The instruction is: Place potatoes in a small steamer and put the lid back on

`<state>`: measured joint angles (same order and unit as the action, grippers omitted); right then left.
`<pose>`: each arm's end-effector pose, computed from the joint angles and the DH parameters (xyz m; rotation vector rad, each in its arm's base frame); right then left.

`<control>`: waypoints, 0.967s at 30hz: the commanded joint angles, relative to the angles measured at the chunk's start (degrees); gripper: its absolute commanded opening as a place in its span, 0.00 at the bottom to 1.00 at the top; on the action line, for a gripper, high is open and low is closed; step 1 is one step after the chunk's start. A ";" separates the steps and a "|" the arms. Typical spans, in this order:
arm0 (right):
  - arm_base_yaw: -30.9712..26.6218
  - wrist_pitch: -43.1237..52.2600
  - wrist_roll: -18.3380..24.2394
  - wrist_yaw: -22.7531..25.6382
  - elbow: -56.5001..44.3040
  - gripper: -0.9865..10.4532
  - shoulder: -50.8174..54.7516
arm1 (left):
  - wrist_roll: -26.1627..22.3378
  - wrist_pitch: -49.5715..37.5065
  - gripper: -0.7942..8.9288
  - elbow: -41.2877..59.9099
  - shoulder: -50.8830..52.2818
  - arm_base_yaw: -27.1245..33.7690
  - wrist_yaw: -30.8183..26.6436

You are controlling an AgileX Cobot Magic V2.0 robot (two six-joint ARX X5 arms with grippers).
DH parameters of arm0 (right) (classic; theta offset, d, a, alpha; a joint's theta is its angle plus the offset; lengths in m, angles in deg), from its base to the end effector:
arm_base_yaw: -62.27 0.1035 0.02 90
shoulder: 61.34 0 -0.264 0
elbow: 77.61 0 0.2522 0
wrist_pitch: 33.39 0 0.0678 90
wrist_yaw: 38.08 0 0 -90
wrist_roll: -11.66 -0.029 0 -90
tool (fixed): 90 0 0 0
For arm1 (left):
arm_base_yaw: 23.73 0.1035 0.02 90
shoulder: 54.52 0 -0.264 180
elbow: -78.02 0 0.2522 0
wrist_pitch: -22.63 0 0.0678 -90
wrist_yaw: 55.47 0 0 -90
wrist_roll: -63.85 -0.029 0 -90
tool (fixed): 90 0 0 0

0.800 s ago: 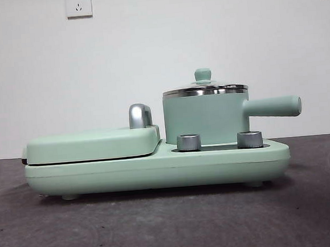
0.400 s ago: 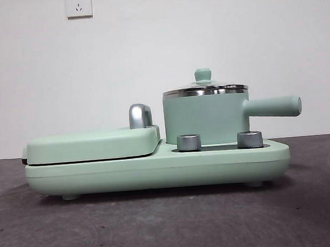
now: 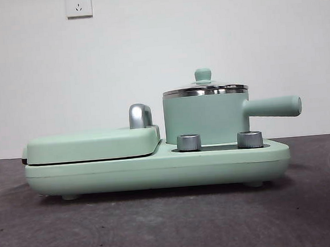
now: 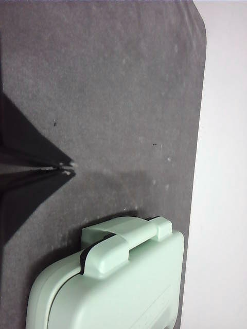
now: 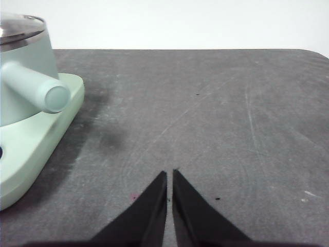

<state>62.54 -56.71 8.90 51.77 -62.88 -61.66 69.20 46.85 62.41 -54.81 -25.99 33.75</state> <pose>0.0959 0.0005 0.1527 0.0479 0.1557 0.0036 0.0948 -0.0033 0.1565 -0.0891 0.1564 -0.0185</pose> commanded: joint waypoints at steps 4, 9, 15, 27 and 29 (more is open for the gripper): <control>0.13 0.66 0.63 0.17 -0.33 0.10 0.11 | -0.55 0.24 0.09 1.11 0.11 0.11 -0.20; 0.15 0.66 0.63 0.17 -0.33 0.10 0.11 | -0.55 0.24 0.09 1.11 0.11 0.11 -0.20; -0.20 0.66 0.63 0.17 -0.33 0.10 0.11 | -0.55 0.24 0.09 1.11 0.11 0.11 -0.20; -0.42 0.66 0.63 0.17 -0.33 0.10 0.11 | -0.55 0.24 0.09 1.11 0.11 0.11 -0.20; -0.42 0.66 0.63 0.17 -0.33 0.10 0.11 | -0.55 0.24 0.09 1.11 0.11 0.11 -0.20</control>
